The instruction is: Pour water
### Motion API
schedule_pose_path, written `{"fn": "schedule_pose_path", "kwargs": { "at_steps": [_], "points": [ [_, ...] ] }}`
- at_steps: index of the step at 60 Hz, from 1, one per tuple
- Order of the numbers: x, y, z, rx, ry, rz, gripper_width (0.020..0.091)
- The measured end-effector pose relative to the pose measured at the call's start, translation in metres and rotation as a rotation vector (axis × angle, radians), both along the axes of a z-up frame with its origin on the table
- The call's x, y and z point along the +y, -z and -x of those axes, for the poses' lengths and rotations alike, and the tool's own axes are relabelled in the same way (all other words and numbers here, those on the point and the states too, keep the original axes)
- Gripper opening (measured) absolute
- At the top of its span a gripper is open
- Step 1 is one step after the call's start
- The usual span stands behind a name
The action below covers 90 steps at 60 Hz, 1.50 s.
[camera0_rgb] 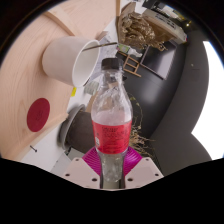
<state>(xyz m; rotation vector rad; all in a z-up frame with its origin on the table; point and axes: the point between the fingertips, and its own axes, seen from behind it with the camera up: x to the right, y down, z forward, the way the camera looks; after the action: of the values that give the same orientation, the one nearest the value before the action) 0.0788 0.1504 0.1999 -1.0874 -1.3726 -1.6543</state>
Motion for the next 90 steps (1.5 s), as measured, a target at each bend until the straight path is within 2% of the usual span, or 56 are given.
{"fn": "schedule_pose_path", "kwargs": {
  "at_steps": [6,19,30,36,44,51,70,76,81,88,89,90],
  "points": [
    [0.005,0.004,0.004,-0.034,-0.011,0.017,0.0232],
    [0.002,0.0,-0.011,0.192,0.054,0.029,0.0234],
    [-0.015,-0.001,-0.026,0.759,0.16,0.029,0.0234],
    [-0.021,0.005,-0.021,1.108,0.18,0.047,0.0234],
    [-0.021,0.034,-0.003,1.504,0.204,0.119,0.0235],
    [-0.011,0.059,0.015,1.735,0.163,0.172,0.0234],
    [0.002,0.142,0.027,1.912,0.167,0.245,0.0244],
    [0.005,0.142,0.023,1.96,0.135,0.215,0.0278],
    [0.002,0.141,0.021,1.983,0.113,0.201,0.0346],
    [-0.004,0.144,0.02,1.982,0.116,0.213,0.0457],
    [-0.006,0.145,0.02,1.983,0.124,0.221,0.0488],
    [-0.008,0.147,0.021,1.984,0.135,0.229,0.0552]
  ]
}}
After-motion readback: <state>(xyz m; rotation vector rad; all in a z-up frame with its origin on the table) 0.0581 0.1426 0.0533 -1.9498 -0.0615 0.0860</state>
